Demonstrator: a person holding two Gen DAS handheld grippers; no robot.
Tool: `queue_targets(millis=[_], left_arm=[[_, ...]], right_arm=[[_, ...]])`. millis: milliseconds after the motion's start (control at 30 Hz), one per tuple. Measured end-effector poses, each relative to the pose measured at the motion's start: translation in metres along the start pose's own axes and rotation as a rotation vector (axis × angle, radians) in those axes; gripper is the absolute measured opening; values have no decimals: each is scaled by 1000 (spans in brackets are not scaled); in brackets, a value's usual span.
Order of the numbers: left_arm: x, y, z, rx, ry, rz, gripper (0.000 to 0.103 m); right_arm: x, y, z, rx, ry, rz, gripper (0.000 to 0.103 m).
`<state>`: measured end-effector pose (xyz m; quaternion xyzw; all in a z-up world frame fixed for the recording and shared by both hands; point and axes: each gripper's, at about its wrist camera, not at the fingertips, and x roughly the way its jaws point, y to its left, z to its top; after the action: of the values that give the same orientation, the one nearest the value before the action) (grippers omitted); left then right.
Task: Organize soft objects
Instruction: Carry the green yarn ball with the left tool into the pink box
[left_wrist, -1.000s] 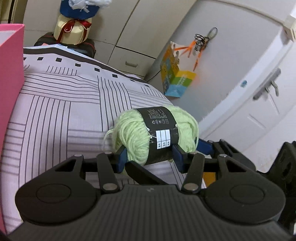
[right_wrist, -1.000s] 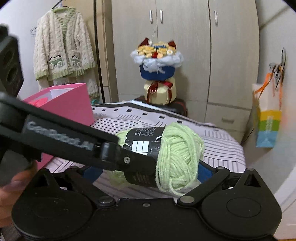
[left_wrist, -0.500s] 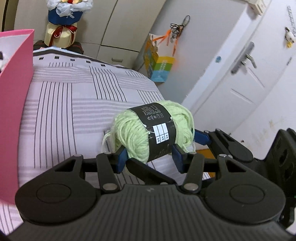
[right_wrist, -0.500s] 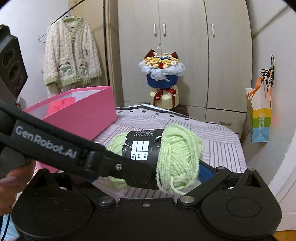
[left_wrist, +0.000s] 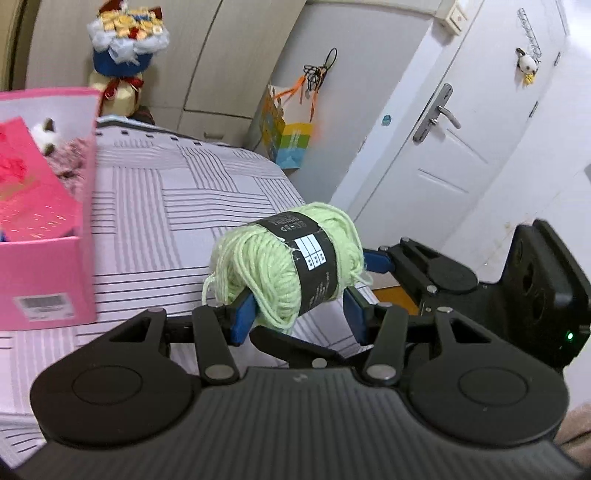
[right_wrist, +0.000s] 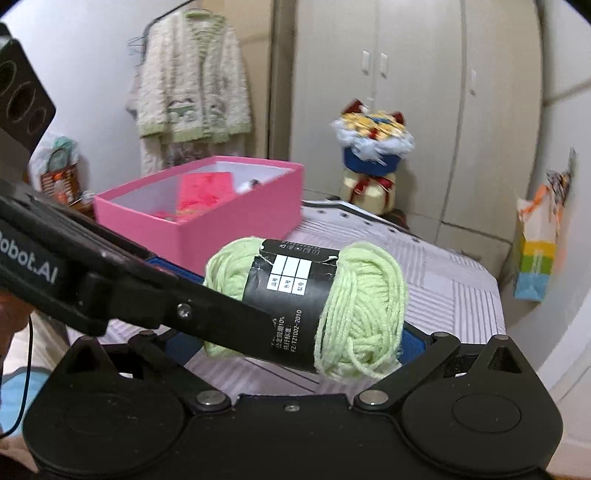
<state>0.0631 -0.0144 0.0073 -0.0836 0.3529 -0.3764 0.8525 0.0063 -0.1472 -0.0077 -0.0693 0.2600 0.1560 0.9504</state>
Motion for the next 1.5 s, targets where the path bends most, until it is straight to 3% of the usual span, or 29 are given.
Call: queue_targets(millis=[367, 533, 767, 933, 1167, 1267, 1500], left_arm=[[-73, 2, 1, 44, -46, 117, 49], [-100, 9, 12, 68, -55, 162, 49], [-119, 33, 36, 89, -126, 232, 49], [-115, 62, 61, 76, -149, 262, 49], [-93, 108, 95, 32, -160, 305, 49], [-83, 134, 105, 0, -145, 324, 49], [-50, 180, 119, -63, -98, 365, 49]], right_arm=[[-12, 64, 41, -137, -61, 56, 103], [-2, 81, 61, -148, -79, 89, 103], [24, 90, 95, -145, -118, 140, 103], [58, 86, 121, -160, -123, 175, 103], [128, 58, 151, -122, -75, 343, 101], [159, 55, 161, -167, -30, 370, 94], [211, 60, 170, -318, 40, 378, 94]])
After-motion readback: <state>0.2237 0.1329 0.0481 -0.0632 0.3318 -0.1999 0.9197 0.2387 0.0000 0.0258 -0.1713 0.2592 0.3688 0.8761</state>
